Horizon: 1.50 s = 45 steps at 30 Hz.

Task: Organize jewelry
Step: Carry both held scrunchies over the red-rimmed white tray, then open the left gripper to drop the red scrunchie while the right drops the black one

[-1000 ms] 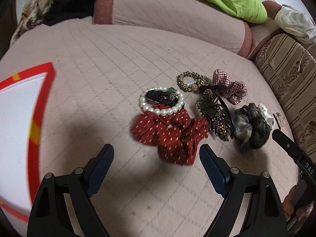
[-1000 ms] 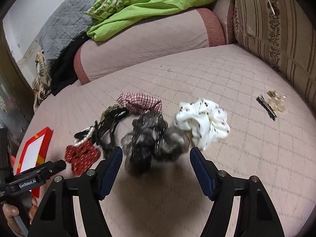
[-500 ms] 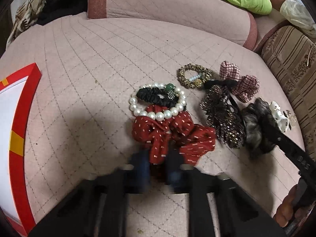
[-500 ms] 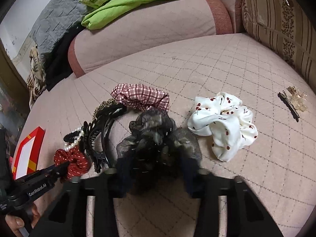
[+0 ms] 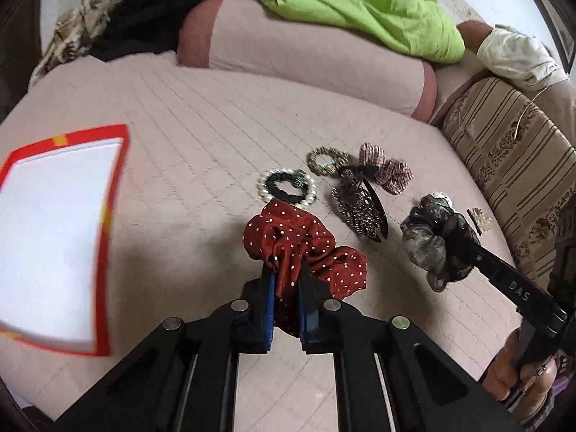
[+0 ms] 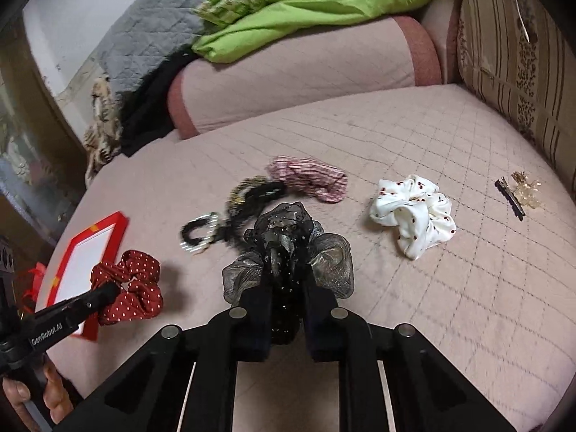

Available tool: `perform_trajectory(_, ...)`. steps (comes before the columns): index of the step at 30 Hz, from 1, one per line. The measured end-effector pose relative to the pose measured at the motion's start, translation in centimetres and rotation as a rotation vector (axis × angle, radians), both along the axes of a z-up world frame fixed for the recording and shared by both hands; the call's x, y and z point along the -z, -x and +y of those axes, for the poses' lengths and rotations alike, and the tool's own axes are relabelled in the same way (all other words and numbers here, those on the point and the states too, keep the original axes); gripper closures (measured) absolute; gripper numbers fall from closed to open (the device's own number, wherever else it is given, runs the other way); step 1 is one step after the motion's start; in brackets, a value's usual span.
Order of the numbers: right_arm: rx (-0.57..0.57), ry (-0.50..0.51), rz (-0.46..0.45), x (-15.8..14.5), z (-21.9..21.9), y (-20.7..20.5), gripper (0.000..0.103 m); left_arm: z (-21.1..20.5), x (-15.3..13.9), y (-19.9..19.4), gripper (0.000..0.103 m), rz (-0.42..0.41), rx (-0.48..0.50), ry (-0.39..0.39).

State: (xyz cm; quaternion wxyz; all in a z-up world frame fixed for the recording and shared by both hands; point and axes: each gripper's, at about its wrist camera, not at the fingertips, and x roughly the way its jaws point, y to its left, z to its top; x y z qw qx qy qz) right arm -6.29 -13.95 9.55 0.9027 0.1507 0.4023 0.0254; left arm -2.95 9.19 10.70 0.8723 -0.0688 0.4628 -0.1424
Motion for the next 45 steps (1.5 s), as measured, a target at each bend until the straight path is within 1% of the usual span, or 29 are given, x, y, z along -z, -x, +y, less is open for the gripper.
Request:
perform_trajectory(4, -0.059, 0.008, -0.025, -1.9, 2.1, 1.3, 0.088, 2.8, -0.9, 0.4, 0.093, -0.022, -0.052, -0.013)
perform_trajectory(9, -0.158, 0.037, -0.045, -3.7, 6.2, 1.2, 0.088, 8.4, -1.3, -0.6, 0.093, -0.028, -0.174, -0.015)
perform_trajectory(16, -0.303, 0.032, -0.029, -4.5, 13.7, -1.8, 0.088, 15.2, -1.4, -3.1, 0.093, -0.073, -0.321, -0.135)
perform_trajectory(18, -0.347, 0.034, -0.022, -4.5, 16.3, -3.0, 0.088, 17.4, -1.2, -3.8, 0.093, -0.071, -0.362, -0.147)
perform_trajectory(21, -0.402, 0.045, -0.018, -4.3, 19.7, -4.6, 0.088, 20.7, -0.5, -5.8, 0.093, -0.047, -0.425, -0.14)
perform_trajectory(24, -0.446, 0.046, -0.015, -3.9, 23.5, -6.9, 0.088, 23.2, 0.1, -7.8, 0.093, -0.031, -0.48, -0.134)
perform_trajectory(27, -0.482, 0.002, 0.008, -3.2, 27.3, -9.8, 0.088, 25.3, 0.8, -9.6, 0.093, -0.025, -0.537, -0.141)
perform_trajectory(30, -0.511, -0.03, 0.033, -2.1, 30.5, -12.3, 0.088, 27.9, 1.7, -10.9, 0.093, -0.018, -0.582, -0.131)
perform_trajectory(33, -0.525, -0.014, 0.052, -0.6, 33.3, -14.7, 0.088, 29.9, 2.9, -12.1, 0.093, 0.008, -0.61, -0.105)
perform_trajectory(37, -0.516, 0.013, 0.078, 1.4, 34.7, -17.1, 0.088, 31.1, 4.2, -13.3, 0.093, 0.024, -0.63, -0.115)
perform_trajectory(41, -0.491, 0.02, 0.124, 3.5, 34.9, -18.6, 0.088, 32.4, 5.1, -13.8, 0.09, 0.039, -0.664, -0.085)
perform_trajectory(42, -0.488, 0.021, 0.131, 3.8, 34.9, -18.8, 0.088, 32.7, 5.2, -13.8, 0.087, 0.043, -0.671, -0.078)
perform_trajectory(43, -0.486, 0.024, 0.137, 4.1, 35.0, -18.9, 0.087, 32.8, 5.2, -13.7, 0.086, 0.044, -0.674, -0.071)
perform_trajectory(44, -0.484, 0.027, 0.14, 4.4, 35.0, -19.0, 0.081, 32.8, 5.2, -13.6, 0.084, 0.042, -0.676, -0.064)
perform_trajectory(45, -0.479, 0.029, 0.14, 4.4, 35.1, -19.1, 0.077, 32.9, 5.1, -13.6, 0.078, 0.042, -0.675, -0.055)
